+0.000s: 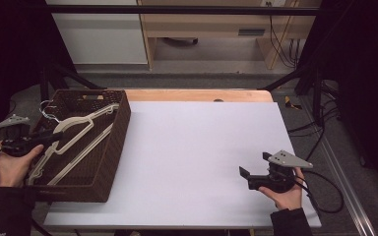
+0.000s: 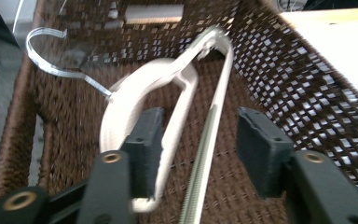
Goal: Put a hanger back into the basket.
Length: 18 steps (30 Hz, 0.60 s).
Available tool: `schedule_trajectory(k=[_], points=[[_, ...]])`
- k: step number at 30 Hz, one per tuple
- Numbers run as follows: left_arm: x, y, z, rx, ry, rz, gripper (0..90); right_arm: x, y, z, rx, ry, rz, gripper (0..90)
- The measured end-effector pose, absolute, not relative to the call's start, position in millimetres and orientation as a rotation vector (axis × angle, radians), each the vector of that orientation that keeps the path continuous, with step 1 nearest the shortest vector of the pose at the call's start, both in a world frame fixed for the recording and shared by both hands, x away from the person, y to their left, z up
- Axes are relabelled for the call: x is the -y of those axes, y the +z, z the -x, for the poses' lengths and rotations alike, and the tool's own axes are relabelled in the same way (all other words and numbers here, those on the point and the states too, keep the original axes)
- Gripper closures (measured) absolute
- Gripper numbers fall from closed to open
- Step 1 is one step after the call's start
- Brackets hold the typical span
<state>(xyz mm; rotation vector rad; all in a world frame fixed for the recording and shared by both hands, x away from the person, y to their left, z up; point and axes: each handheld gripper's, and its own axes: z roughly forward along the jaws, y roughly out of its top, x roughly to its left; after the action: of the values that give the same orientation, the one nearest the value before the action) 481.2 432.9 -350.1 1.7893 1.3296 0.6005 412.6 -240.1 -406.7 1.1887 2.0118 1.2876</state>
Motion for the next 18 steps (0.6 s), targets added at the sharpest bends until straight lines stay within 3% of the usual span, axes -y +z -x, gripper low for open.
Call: schedule_trajectory(k=[9, 18], points=[[-376.2, -332.6, -449.1, -1.089, 0.635, -1.751, 33.5, 239.8, -406.7, -412.4, -2.003, 1.296, -1.189, 2.6], [-322.2, -338.7, -420.5, -0.891, 0.557, -1.771, 17.3, 241.0, -405.7, -411.1, -1.996, 1.304, -1.175, 2.1]])
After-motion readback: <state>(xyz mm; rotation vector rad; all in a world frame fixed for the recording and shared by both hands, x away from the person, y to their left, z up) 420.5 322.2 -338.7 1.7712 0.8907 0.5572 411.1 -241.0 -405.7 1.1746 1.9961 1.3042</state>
